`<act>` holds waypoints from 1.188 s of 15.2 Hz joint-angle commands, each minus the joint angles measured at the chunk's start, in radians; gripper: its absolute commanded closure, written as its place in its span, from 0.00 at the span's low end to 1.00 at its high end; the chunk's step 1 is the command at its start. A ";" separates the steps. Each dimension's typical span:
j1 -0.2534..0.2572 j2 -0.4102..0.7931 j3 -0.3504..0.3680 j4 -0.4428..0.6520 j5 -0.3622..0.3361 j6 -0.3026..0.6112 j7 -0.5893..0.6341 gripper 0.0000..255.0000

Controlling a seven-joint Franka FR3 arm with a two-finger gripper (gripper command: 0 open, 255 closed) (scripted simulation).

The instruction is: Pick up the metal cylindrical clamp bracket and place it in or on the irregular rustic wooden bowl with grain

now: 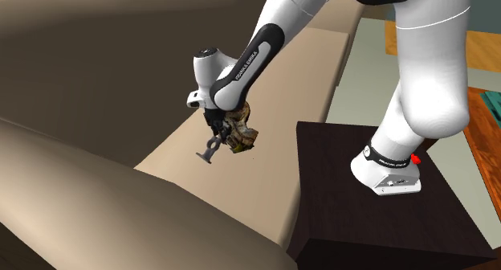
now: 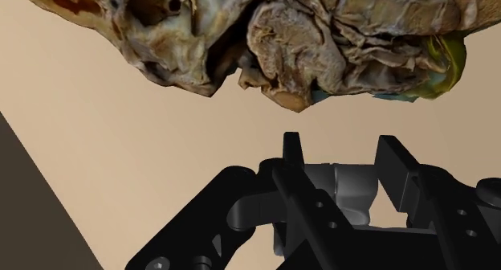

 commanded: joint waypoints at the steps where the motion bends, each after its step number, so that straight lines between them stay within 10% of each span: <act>1: -0.004 -0.025 0.003 -0.003 0.005 -0.022 -0.004 1.00; 18: -0.019 -0.191 0.023 0.017 0.041 -0.207 -0.025 1.00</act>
